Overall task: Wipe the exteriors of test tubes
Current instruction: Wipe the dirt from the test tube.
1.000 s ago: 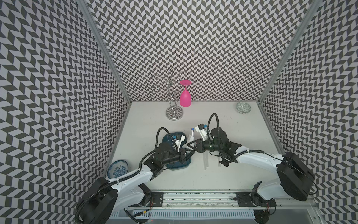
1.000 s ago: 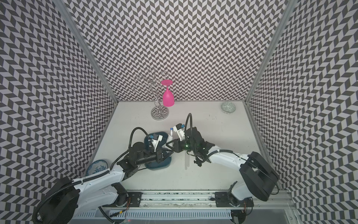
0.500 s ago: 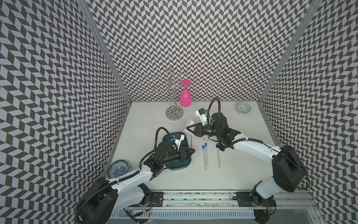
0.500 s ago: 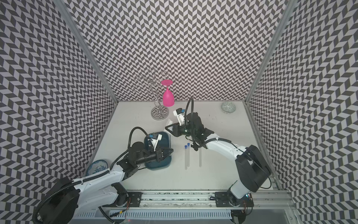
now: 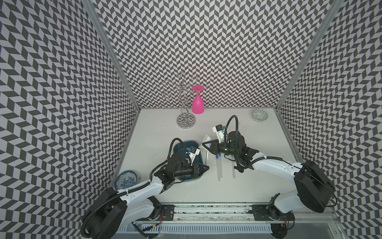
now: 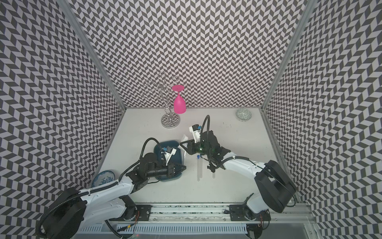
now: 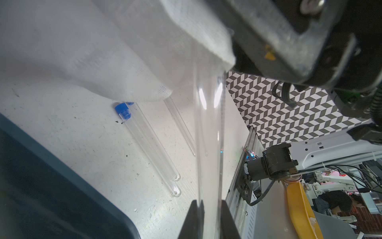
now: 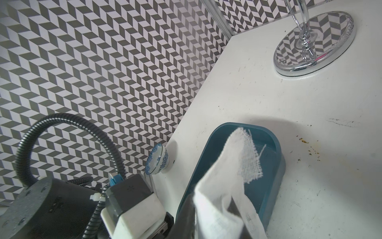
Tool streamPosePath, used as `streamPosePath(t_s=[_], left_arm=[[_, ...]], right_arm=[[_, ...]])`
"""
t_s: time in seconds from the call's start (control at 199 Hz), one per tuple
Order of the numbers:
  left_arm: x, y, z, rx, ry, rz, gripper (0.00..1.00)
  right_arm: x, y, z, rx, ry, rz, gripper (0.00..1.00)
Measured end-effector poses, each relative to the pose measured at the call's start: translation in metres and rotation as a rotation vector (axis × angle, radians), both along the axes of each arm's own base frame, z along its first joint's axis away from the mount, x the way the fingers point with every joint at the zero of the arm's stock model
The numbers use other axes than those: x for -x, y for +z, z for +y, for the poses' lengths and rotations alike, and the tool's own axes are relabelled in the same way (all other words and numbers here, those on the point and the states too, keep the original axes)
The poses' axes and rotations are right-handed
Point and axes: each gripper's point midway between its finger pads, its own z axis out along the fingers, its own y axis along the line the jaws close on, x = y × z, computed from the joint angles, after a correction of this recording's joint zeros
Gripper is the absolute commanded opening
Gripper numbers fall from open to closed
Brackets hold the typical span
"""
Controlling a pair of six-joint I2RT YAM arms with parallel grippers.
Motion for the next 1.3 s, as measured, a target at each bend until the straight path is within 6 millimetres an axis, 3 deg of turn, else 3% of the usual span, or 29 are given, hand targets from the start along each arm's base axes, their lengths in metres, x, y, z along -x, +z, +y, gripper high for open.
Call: streamPosePath(t_s=[0.558,1.015,1.14,1.301], left_arm=[[-0.003,0.005,0.0,0.016,0.007,-0.018,0.08],[0.0,0.002,0.0,0.013,-0.008,-0.008,0.08],[-0.012,0.013,0.003,0.039,0.042,-0.058,0.08],[-0.016,0.017,0.003,0.049,0.058,-0.078,0.08]], right_arm=[[-0.002,0.0,0.002,0.17,-0.052,-0.028,0.3],[0.005,-0.002,0.0,0.266,-0.082,-0.035,0.45],[0.021,-0.015,-0.004,0.331,-0.049,0.008,0.46],[0.027,-0.018,-0.006,0.369,-0.037,0.032,0.46]])
